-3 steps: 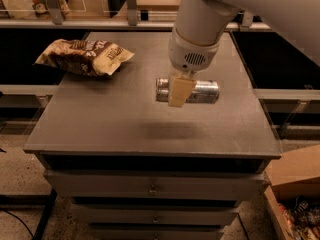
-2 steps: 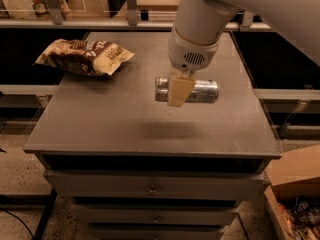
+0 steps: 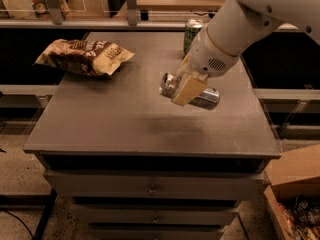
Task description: Place redbull can upright
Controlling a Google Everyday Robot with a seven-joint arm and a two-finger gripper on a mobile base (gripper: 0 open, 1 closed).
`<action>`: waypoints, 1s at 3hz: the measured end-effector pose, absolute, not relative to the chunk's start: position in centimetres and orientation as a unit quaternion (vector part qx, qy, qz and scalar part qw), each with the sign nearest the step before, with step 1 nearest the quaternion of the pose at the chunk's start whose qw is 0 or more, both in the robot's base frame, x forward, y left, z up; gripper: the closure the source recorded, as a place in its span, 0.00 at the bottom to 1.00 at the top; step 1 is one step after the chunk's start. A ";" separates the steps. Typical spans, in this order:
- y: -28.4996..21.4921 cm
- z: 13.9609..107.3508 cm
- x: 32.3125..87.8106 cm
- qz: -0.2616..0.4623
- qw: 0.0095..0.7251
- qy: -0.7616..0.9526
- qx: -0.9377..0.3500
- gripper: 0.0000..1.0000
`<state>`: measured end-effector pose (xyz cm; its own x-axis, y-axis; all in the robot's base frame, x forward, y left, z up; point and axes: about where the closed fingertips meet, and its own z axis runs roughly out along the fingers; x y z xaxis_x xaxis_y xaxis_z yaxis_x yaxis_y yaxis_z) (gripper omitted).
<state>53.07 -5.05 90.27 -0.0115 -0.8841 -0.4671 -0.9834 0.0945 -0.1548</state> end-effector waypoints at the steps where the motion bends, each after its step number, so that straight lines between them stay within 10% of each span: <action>1: -5.7 90.4 53.8 0.187 0.317 0.685 -0.629 1.00; 3: -8.1 91.9 54.1 0.285 0.437 0.638 -0.566 1.00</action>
Offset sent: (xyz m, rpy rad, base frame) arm 0.0111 -0.0430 0.0264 0.6282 -0.0893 -0.0310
